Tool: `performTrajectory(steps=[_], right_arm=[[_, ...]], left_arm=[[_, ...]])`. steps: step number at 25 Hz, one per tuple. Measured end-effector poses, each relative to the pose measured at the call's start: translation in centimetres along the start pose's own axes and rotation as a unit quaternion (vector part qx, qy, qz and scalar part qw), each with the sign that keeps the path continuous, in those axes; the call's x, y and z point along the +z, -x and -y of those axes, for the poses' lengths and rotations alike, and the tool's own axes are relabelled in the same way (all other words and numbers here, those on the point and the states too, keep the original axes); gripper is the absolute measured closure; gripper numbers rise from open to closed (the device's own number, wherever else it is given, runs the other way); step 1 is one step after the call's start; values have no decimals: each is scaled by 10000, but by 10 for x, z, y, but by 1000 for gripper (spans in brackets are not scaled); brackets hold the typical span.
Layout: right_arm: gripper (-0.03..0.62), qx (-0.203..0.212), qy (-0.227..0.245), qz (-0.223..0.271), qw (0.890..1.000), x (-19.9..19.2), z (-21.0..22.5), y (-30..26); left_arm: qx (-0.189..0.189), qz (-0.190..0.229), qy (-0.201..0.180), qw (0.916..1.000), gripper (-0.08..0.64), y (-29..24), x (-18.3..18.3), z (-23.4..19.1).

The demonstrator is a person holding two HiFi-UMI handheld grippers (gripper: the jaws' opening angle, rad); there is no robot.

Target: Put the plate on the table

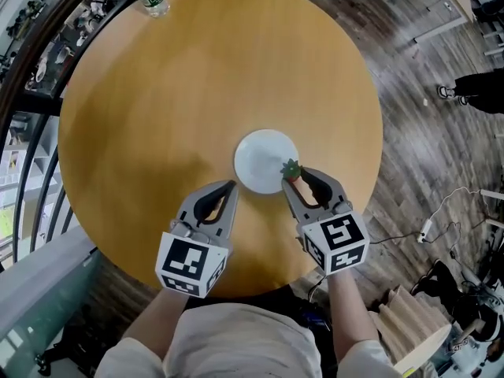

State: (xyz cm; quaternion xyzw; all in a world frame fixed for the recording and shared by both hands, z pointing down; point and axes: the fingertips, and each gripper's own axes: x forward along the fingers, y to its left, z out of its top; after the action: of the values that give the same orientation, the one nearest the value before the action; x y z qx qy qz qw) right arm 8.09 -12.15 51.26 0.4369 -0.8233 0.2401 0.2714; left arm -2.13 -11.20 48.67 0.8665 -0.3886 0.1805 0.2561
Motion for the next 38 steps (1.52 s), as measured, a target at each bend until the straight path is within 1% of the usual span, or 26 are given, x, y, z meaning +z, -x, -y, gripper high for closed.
performTrajectory(steps=[8, 14, 19, 29, 38], right_arm=[[445, 123, 48, -321, 9994, -17, 1, -28], [445, 96, 206, -546, 9982, -28, -3, -50], [445, 38, 380, -710, 9967, -34, -2, -59], [445, -63, 534, -885, 9946, -51, 5, -71], [445, -110, 640, -943, 9934, -55, 7, -79]], left_arm=[[-10, -11, 16, 10000, 536, -10, 2, -1], [5, -44, 77, 10000, 536, -10, -1, -14], [-40, -35, 82, 10000, 537, -10, 0, -11], [-49, -53, 126, 9999, 536, -12, -8, -9], [-39, -122, 172, 9998, 536, -14, -15, -10]])
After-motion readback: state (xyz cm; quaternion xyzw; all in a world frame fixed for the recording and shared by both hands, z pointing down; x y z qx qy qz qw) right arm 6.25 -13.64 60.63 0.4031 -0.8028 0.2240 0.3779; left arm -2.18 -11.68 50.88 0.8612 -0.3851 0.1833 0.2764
